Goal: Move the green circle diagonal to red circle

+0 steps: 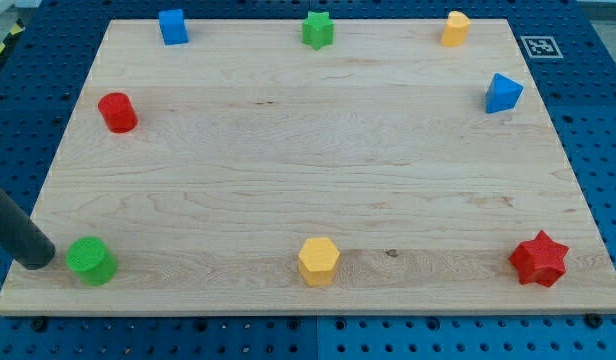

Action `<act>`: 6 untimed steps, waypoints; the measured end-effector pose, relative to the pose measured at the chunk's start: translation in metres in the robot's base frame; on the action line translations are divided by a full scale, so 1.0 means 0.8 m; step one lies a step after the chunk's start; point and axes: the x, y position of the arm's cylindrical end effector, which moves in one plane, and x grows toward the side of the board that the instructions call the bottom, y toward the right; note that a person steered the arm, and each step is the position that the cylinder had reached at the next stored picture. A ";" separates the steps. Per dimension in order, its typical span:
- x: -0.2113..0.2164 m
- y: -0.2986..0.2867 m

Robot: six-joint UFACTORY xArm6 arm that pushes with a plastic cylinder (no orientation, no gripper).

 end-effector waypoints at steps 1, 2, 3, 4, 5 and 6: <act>0.015 0.038; 0.045 0.064; 0.047 0.085; 0.039 0.105; 0.022 0.139; -0.009 0.166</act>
